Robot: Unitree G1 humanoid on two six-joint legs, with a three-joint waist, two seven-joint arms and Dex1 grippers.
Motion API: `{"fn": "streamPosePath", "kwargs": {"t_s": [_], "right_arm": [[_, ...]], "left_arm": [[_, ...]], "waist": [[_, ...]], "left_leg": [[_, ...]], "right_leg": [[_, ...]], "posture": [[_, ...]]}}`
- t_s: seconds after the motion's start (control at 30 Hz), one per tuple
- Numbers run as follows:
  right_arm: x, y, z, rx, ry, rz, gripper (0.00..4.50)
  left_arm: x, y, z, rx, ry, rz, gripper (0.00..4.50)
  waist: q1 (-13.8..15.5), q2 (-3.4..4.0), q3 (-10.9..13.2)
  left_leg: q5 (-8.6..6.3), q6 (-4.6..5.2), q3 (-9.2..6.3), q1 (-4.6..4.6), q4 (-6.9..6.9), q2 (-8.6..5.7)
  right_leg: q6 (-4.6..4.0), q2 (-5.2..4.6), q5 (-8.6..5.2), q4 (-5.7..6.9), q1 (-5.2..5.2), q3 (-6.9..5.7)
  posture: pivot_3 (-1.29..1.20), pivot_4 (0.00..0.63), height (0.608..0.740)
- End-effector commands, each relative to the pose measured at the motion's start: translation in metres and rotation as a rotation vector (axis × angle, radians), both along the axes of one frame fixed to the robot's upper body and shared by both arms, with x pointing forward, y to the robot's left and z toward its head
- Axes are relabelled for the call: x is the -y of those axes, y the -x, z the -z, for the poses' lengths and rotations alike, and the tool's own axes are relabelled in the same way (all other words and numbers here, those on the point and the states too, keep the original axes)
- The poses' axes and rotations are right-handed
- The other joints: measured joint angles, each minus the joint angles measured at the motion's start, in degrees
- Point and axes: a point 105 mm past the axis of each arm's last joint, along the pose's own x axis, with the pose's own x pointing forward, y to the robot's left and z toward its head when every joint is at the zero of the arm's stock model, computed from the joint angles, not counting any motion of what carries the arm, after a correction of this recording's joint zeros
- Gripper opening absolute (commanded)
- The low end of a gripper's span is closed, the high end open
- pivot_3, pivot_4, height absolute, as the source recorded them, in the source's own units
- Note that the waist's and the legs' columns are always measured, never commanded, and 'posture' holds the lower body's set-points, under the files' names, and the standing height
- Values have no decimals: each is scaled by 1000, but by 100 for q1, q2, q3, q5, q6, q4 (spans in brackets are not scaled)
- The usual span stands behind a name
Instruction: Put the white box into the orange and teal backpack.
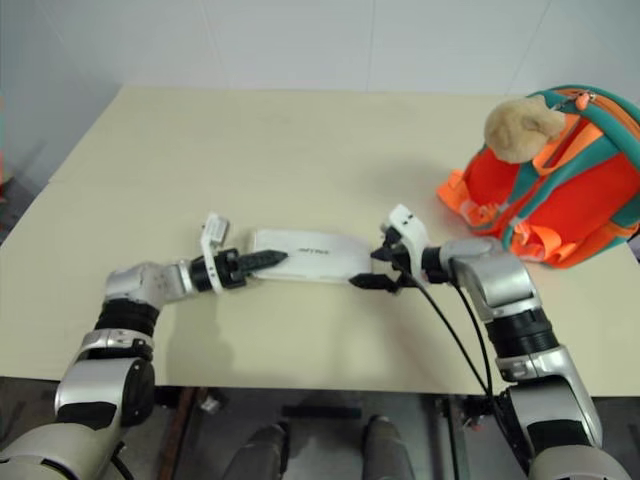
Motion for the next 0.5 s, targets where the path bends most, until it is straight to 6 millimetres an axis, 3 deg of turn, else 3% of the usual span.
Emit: {"fn": "streamPosePath", "kwargs": {"t_s": [0.03, 0.13, 0.33, 0.5], "right_arm": [[-2, 2, -15, 58, -34, -15, 4500], [-1, 3, -13, 56, -34, -15, 4500], [-1, 4, -13, 59, -43, -13, 4500], [7, 9, -23, 94, -72, 31, 4500]], "left_arm": [[5, -1, -14, 17, 59, 15, 1912], [5, -1, -15, 16, 70, 16, 1392], [5, 1, -21, 59, 94, 19, 1389], [-4, 11, -42, 256, 114, 30, 1388]], "waist": [[-12, 0, 0], [-16, 0, 0], [-12, 0, 0], [-12, 0, 0]], "left_leg": [[0, 0, 0, -4, -1, 0], [0, 0, 0, -3, 0, 1], [1, -1, 0, -3, 1, 1], [0, -2, 1, -7, -9, 2]], "right_leg": [[0, 0, 0, 1, -5, 0], [0, 1, 0, 5, -6, 0], [-1, 1, 0, 7, -6, 0], [-1, 1, 0, 0, -13, 1]], "posture": [[0, 150, 740], [0, 150, 740], [0, 150, 740], [0, 150, 740]]}}
